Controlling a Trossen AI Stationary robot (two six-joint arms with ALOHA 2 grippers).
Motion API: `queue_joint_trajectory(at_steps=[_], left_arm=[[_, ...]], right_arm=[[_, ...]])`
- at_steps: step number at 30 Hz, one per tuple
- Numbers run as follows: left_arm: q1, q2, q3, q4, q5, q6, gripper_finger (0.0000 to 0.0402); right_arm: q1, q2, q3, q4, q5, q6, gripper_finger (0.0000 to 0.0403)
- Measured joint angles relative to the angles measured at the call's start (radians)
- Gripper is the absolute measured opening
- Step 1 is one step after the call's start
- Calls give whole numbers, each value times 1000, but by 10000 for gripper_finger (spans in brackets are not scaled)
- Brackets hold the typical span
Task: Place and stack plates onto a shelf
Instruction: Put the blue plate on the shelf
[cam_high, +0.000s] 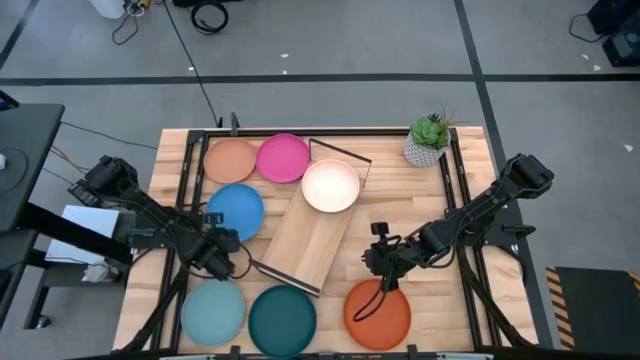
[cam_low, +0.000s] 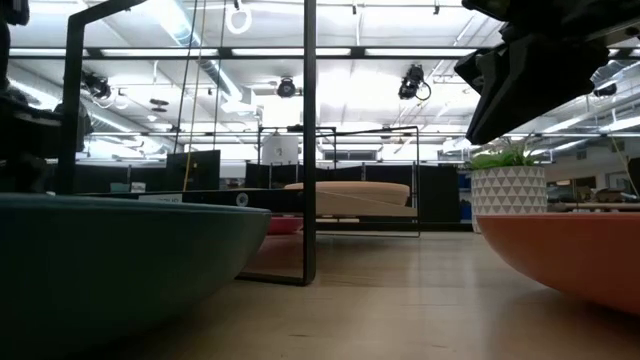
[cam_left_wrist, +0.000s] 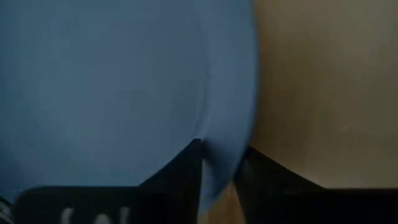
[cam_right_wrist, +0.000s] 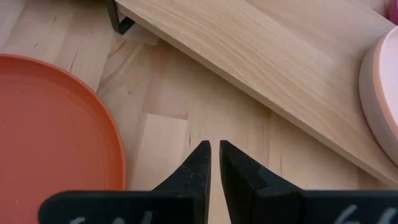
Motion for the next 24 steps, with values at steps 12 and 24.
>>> queue_joint_trajectory(at_steps=[12,24], left_arm=[[-39,-2,249,-206,49,60,15],[-109,-2,596,-310,49,102,15]], right_arm=[[1,0,0,0,0,15,41],[4,-9,57,-107,19,27,41]])
